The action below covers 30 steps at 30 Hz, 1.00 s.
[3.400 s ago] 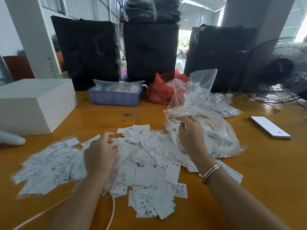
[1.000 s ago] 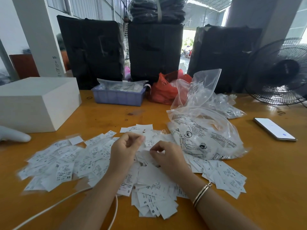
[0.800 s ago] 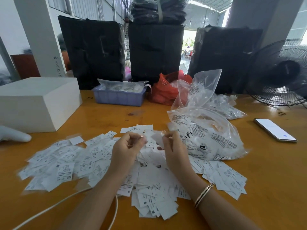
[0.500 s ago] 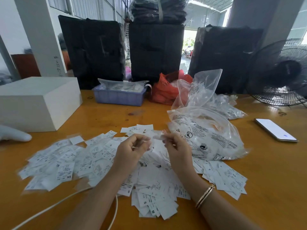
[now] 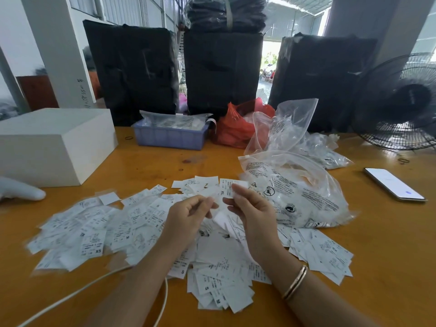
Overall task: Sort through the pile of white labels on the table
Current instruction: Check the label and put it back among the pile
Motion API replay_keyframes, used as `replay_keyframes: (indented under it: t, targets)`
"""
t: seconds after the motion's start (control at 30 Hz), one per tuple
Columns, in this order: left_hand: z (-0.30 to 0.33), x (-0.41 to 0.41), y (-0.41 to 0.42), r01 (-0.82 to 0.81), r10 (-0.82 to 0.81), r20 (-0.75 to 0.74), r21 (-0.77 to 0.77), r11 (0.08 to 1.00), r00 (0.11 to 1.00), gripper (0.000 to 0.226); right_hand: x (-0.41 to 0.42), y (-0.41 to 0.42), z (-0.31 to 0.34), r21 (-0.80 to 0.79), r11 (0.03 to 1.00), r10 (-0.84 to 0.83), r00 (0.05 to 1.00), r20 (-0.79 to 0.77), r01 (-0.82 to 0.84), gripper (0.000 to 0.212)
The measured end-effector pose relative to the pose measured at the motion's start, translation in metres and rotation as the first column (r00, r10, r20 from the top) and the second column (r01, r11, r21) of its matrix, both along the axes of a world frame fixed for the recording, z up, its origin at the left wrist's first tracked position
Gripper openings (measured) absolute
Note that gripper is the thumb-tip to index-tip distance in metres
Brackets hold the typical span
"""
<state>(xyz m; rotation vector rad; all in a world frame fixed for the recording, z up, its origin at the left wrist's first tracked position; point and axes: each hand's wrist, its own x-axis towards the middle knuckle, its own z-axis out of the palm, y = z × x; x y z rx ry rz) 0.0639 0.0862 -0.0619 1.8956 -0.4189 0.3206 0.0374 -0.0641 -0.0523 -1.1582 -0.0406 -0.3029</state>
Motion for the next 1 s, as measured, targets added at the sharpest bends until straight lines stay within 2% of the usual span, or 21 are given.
replay_keyframes:
  t: [0.1,0.3,0.53,0.7,0.83,0.9,1.0]
  targets:
    - [0.0005,-0.0007,-0.0006,0.006,-0.006,0.001,0.02,1.0,1.0,0.037,0.0005,0.0004,-0.0016,0.058,0.998,0.011,1.0,0.019,-0.012,0.027]
    - [0.0018,-0.0023,-0.0002,-0.002,0.002,0.0,0.016,1.0,1.0,0.032,0.0017,0.0004,-0.0045,-0.107,0.994,0.01,0.998,0.061,-0.003,0.05]
    - [0.0015,-0.0027,0.0008,0.029,-0.029,-0.014,-0.028,0.999,0.999,0.038,0.0015,-0.0054,-0.0051,-0.218,0.976,-0.008,0.998,0.062,0.021,0.032]
    - [0.0009,-0.002,0.0012,0.017,-0.016,-0.012,0.008,1.0,1.0,0.037,0.0019,-0.0038,-0.0071,-0.328,0.945,0.019,0.997,0.077,0.007,0.035]
    - [0.0017,-0.002,0.001,0.017,-0.017,-0.004,0.0,1.0,1.0,0.035,0.0029,-0.0049,-0.0085,-0.29,0.957,0.018,0.997,0.073,0.003,0.039]
    - [0.0023,-0.0022,0.0011,0.017,-0.017,-0.007,-0.009,1.0,1.0,0.037,0.0034,-0.0053,-0.0094,-0.375,0.927,0.008,0.997,0.079,0.022,0.041]
    - [0.0016,-0.001,0.001,0.026,-0.026,-0.01,-0.015,1.0,1.0,0.028,0.0031,-0.0052,-0.0102,-0.595,0.799,-0.003,0.989,0.145,0.09,0.046]
